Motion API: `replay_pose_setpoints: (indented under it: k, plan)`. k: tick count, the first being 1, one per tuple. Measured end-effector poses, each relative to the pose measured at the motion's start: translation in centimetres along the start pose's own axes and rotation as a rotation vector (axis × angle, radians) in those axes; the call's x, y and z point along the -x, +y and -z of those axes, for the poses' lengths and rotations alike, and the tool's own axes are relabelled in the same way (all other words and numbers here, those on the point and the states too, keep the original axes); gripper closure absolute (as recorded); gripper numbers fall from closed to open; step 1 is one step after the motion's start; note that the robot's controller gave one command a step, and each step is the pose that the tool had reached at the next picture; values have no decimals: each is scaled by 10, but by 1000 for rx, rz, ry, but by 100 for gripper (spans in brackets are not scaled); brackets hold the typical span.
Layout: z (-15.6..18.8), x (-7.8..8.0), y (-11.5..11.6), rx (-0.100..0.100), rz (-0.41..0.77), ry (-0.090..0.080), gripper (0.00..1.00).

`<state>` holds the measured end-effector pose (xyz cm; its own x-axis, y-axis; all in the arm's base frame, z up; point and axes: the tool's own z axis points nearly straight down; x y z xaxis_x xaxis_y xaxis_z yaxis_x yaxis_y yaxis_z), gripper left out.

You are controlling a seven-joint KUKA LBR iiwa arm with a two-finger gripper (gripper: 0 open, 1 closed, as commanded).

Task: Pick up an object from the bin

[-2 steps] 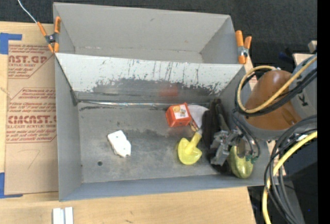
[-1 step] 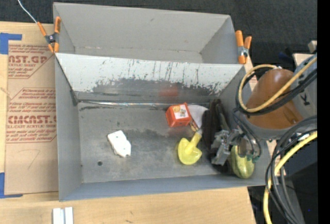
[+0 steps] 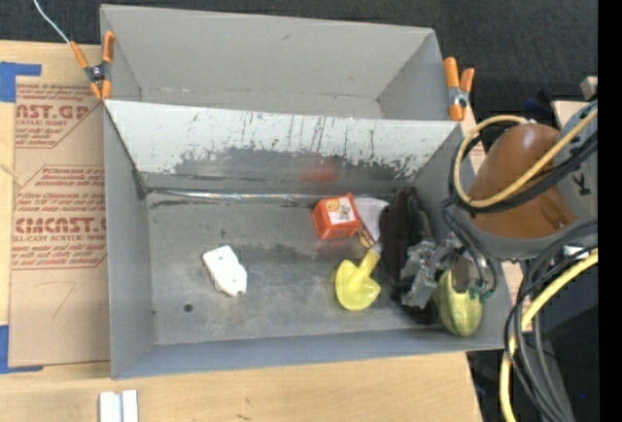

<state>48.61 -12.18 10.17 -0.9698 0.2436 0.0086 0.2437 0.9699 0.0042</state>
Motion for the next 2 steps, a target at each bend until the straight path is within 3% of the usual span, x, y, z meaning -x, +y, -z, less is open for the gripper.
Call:
replay_pose_setpoints:
  k: [2]
  plan:
    - [12, 0, 1, 1, 0, -1, 100]
